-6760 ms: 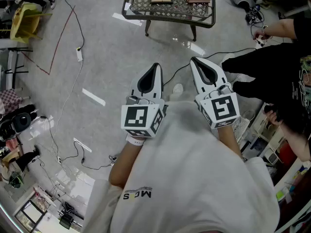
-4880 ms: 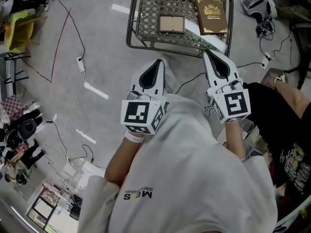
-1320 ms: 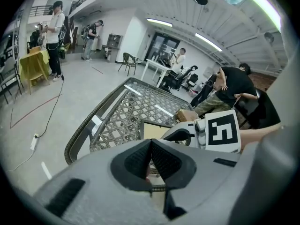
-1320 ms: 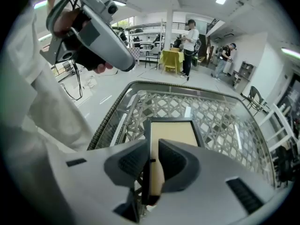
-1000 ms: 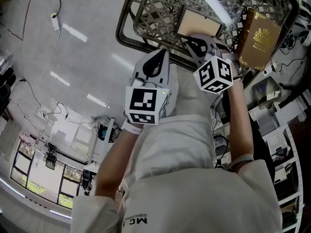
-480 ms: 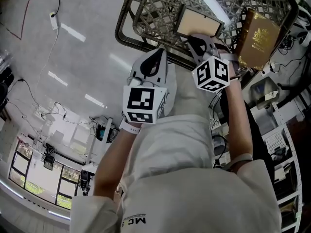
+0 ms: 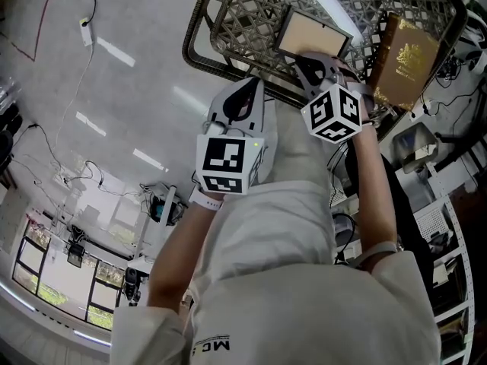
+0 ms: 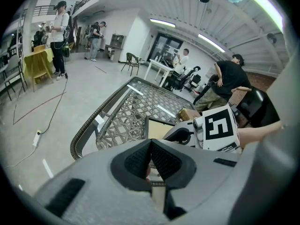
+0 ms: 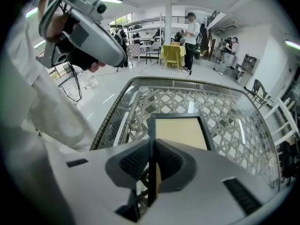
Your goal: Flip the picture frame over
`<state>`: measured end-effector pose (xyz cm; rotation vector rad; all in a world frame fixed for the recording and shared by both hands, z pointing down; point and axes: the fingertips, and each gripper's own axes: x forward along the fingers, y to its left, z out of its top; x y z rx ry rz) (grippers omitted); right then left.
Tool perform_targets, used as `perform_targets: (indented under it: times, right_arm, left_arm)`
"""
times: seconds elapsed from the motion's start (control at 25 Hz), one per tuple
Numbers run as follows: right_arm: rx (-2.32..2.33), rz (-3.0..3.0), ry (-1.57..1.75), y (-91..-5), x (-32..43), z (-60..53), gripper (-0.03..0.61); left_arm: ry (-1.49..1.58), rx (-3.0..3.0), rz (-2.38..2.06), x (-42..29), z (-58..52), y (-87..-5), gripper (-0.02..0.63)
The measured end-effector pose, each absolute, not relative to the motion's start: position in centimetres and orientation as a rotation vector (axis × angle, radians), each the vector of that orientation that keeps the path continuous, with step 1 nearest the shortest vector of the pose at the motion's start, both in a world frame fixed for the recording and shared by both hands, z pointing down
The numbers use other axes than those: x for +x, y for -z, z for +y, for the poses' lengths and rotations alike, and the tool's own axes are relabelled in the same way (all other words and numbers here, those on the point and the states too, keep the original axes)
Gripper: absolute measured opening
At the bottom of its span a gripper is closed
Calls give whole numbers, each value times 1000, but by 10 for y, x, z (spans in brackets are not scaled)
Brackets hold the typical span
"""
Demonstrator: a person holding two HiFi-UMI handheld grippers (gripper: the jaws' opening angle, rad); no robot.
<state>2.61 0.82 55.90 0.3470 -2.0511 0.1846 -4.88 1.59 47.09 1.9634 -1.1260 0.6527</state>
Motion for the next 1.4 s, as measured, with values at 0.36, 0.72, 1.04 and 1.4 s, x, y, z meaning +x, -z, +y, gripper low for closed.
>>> perform_targets:
  times: [0.36,0.72,1.04,1.4]
  right_arm:
    - [374,-2105,-314,-546,17,9,54]
    - [367,-2179,-533,-531,8,17,54]
    - [414,-2254,-806,-511,2,12,54]
    - [420,-2309,-1021,-494,-11,10,54]
  left_arm:
    - [-639,1960,-1144,-54,20,-466,20]
    - [-637,1960,-1153,-59,22,-468,20]
    - [-643,1977,-1139,-56,21,-467,20]
    - [-630,1974,-1142,-61,22,-465,20]
